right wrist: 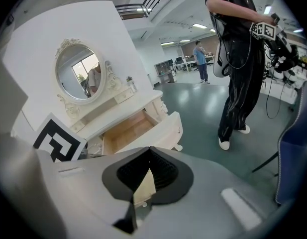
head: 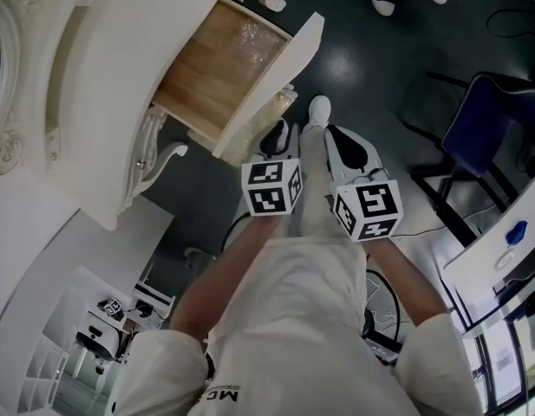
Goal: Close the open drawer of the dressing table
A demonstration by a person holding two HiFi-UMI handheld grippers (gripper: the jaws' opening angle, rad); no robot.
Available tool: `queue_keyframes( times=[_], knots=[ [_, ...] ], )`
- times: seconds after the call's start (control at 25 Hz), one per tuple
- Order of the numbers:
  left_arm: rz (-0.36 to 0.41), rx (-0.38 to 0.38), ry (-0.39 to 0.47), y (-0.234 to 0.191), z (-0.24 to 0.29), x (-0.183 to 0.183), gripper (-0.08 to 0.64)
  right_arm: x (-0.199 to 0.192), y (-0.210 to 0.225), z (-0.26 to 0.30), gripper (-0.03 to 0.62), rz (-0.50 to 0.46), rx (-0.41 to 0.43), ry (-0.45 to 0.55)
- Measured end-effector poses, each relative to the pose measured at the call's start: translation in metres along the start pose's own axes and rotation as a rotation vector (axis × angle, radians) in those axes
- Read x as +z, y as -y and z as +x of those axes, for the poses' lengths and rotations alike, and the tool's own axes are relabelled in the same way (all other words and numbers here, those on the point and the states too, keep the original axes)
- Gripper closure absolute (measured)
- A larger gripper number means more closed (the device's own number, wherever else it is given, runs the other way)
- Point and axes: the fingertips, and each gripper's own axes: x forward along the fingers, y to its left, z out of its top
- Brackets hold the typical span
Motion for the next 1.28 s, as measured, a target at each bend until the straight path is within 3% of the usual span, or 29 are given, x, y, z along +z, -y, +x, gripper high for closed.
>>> queue_keyframes(
  times=[0.16,1.16,1.28],
  knots=[
    [-0.029,0.031,0.008,-0.011,0.013,-0.001,0.425,-0.001,0.003,0.008,0.591,0.007,0.000,-0.001],
    [-0.018,0.148,-0.010,-0.044,0.060,-0.005,0.425,-0.009,0.008,0.025,0.591,0.004,0.001,-0.028],
    [-0.014,0.171,-0.004,-0.047,0.062,-0.002,0.453,-0.008,0.009,0.026,0.591,0.006,0.001,-0.027]
  ],
)
